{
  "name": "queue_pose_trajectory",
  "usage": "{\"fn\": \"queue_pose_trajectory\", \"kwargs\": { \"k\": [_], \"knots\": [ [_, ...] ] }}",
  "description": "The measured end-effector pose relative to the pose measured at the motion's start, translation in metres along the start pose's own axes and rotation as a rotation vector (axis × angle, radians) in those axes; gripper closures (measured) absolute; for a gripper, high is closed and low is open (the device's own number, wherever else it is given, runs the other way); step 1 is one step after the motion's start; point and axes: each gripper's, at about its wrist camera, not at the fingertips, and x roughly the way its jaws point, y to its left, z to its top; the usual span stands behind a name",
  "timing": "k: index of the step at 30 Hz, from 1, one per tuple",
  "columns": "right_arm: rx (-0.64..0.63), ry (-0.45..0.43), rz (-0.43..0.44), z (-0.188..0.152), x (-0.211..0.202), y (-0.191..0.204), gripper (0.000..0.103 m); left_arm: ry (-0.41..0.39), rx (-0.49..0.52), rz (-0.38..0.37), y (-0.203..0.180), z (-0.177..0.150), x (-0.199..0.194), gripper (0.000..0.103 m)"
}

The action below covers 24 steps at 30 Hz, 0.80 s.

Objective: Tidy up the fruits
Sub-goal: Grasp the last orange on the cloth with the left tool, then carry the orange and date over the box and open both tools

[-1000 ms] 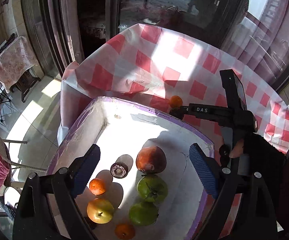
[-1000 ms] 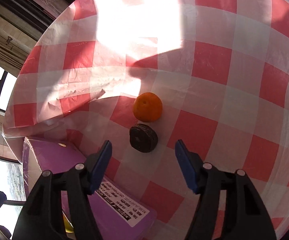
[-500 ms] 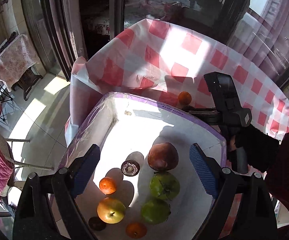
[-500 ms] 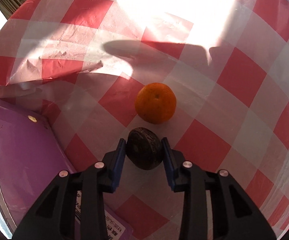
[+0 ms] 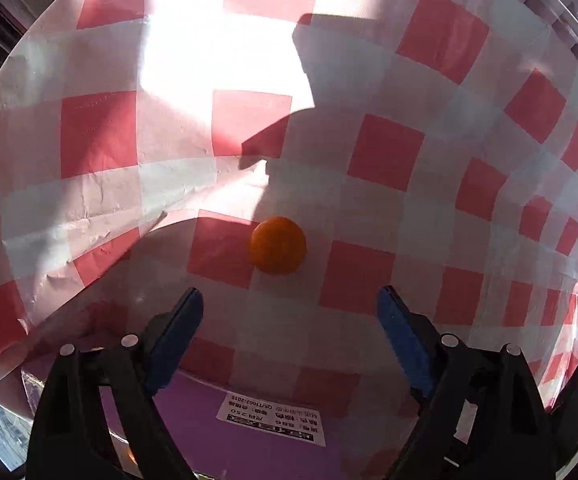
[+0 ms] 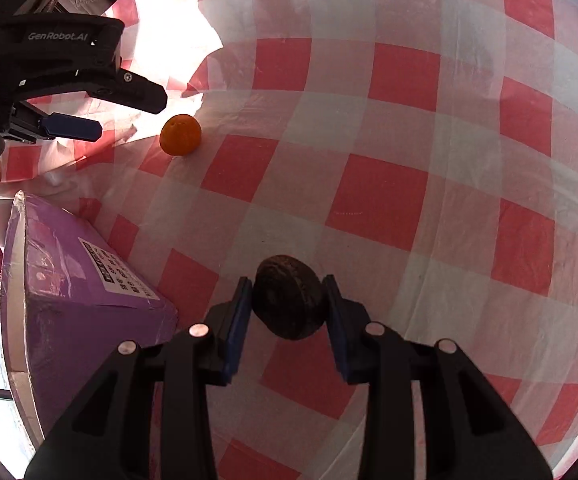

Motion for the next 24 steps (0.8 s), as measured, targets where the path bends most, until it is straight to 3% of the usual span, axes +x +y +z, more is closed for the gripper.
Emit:
{"fn": "queue_pose_trajectory", "kwargs": {
  "k": [3, 8, 11, 18, 21, 24],
  "knots": [
    [0.022, -0.005, 0.003, -0.012, -0.017, -0.022, 0.067, 0.085, -0.062, 0.006, 0.005, 0.016, 0.037, 0.027],
    [0.063, -0.008, 0.010, -0.018, -0.024, -0.046, 0.067, 0.149, -0.129, -0.015, 0.014, 0.030, 0.058, 0.028],
    [0.062, 0.006, 0.013, -0.022, -0.025, -0.057, 0.067, 0.150, -0.126, 0.013, 0.015, 0.033, 0.066, 0.038],
    [0.044, 0.027, 0.019, -0.028, -0.029, -0.073, 0.066, 0.105, -0.123, -0.011, 0.008, 0.025, 0.064, 0.064],
    [0.037, 0.029, 0.024, -0.031, -0.033, -0.079, 0.066, 0.096, -0.112, -0.023, -0.003, 0.016, 0.062, 0.064],
    [0.060, 0.014, 0.020, -0.035, -0.038, -0.090, 0.066, 0.033, -0.101, -0.048, -0.024, 0.000, 0.047, 0.064]
  ]
}}
